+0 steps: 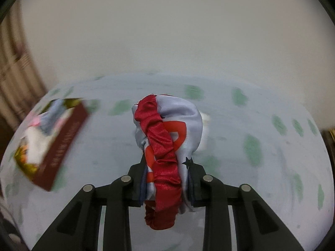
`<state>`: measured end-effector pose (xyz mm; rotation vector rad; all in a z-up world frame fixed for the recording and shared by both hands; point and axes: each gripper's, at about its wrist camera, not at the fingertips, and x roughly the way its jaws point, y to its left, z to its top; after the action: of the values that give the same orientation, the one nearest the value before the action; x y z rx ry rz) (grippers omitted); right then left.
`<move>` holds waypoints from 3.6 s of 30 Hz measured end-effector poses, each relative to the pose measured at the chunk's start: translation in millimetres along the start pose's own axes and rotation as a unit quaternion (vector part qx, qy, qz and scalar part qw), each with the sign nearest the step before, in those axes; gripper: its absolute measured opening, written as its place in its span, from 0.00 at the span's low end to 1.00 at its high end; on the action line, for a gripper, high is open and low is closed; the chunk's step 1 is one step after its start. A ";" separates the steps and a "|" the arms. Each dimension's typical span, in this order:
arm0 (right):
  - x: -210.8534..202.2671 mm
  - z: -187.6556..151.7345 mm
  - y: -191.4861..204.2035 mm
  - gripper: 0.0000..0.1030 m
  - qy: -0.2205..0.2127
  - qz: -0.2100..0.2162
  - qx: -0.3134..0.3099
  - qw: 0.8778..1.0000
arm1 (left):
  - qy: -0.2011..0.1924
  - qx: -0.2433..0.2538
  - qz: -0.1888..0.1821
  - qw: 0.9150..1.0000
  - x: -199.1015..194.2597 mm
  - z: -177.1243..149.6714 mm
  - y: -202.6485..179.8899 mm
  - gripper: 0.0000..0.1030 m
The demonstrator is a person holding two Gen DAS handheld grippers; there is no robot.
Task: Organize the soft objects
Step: 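Carry the red-and-white bag into the tin and open the right tool, then move the right tool to the folded white towel and grasp it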
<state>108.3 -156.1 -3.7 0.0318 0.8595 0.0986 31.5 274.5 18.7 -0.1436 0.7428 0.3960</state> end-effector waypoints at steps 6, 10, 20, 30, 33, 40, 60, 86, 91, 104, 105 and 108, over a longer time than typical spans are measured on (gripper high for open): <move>11.6 16.0 92.5 0.26 0.013 0.072 -0.070 0.995 | 0.006 -0.007 -0.003 1.000 2.9 0.4 1.9 0.53; 23.4 26.6 142.2 0.27 0.016 0.100 -0.100 0.990 | 0.004 -0.007 0.000 1.000 3.1 0.2 3.5 0.53; 77.5 57.6 211.5 0.28 0.043 0.103 -0.117 0.987 | 0.019 -0.040 0.002 0.999 11.4 1.2 17.9 0.53; 120.0 65.1 230.9 0.33 0.065 0.075 -0.111 0.989 | 0.015 -0.033 0.009 0.999 11.5 1.3 15.4 0.53; 120.6 65.6 230.6 0.36 0.068 0.076 -0.114 0.988 | 0.019 -0.032 0.007 0.999 12.4 1.4 15.0 0.53; 110.7 65.1 231.9 0.60 0.061 0.084 -0.121 0.987 | 0.017 -0.034 0.007 0.999 12.0 0.6 13.4 0.53; 60.4 64.5 207.3 0.86 0.032 0.088 -0.113 0.989 | 0.027 -0.033 0.009 0.999 10.3 -0.1 13.3 0.53; 111.1 61.3 -79.0 0.87 0.079 -0.074 0.126 0.986 | 0.017 -0.001 0.023 1.000 9.1 -1.8 5.6 0.53; 135.7 56.9 -82.1 0.87 0.099 -0.050 0.146 0.983 | 0.018 0.016 0.028 0.999 11.7 -2.4 0.2 0.53; 112.9 21.8 -43.3 0.36 0.068 -0.060 0.028 0.995 | 0.017 0.024 0.026 0.999 12.8 -2.3 -3.7 0.53; 109.4 18.1 -45.3 0.35 0.066 -0.060 0.028 0.996 | 0.016 0.026 0.027 0.999 11.7 -2.7 -5.0 0.53; 92.6 2.7 -56.3 0.34 0.058 -0.061 0.037 0.996 | 0.007 0.035 0.030 0.999 8.2 -3.2 -9.3 0.53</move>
<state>174.6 -202.9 -75.6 0.0424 0.9783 -0.0470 38.7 267.6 10.6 -0.0575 0.7747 0.4254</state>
